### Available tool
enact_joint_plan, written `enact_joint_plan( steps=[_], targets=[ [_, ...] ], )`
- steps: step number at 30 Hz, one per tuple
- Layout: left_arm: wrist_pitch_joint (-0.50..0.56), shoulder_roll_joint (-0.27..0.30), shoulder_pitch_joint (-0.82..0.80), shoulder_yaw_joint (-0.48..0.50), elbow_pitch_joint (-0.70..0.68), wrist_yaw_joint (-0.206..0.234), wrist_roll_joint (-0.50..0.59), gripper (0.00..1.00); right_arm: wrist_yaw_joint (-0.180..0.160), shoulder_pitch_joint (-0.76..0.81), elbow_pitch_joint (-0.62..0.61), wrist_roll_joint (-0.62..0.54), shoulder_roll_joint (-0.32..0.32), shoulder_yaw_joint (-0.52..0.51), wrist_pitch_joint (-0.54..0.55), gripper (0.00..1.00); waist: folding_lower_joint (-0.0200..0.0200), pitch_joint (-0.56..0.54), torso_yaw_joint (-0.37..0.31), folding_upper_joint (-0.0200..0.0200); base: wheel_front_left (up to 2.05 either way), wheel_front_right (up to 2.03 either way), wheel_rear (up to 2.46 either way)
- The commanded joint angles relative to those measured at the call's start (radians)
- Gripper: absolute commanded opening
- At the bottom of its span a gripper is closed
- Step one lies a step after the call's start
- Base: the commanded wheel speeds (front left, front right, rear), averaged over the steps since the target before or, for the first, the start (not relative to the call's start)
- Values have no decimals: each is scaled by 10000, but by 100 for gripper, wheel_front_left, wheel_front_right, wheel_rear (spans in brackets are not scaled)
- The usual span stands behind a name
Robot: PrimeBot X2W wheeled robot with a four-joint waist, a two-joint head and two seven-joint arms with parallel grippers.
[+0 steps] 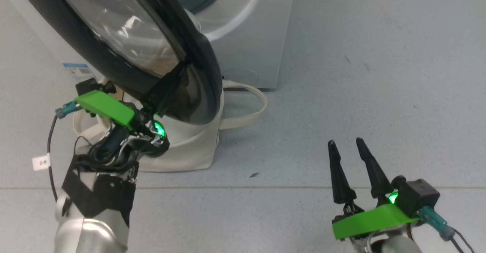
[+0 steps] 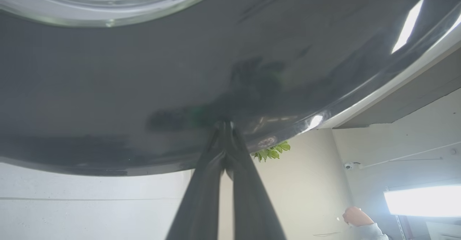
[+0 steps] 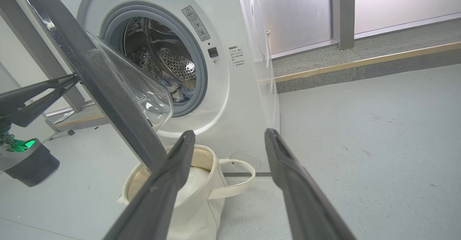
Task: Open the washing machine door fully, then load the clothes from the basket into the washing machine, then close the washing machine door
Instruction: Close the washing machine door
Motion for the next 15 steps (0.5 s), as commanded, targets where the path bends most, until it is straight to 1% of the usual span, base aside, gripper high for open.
enact_joint_plan(
  steps=[1, 5, 7, 11, 15],
  targets=[
    [-67, 203, -358, 90, -435, -70, 67, 0, 0, -360, -347, 39, 100, 122, -124, 100, -2, 85, 67, 0, 0, 0, 0],
    [-301, 205, -105, -220, -1000, -70, 604, 0, 0, -404, -349, 64, 100, 3, -124, 100, -2, 149, 346, 0, 0, 0, 0],
    [-636, 300, 172, -406, -1562, -70, 1136, 0, 0, -411, -346, 77, 100, -16, -124, 100, -2, 108, 515, 0, 0, 0, 0],
    [-2124, 731, 1080, -1174, -2750, -70, 2861, 0, 0, -384, -344, 117, 101, -31, -124, 100, -2, -79, 864, 0, 0, 0, 0],
    [-3770, 1192, 2077, -2139, -3551, -70, 4096, 0, 0, -269, -335, 168, 101, -49, -124, 100, -2, -365, 1207, 0, 0, 0, 0]
  ],
)
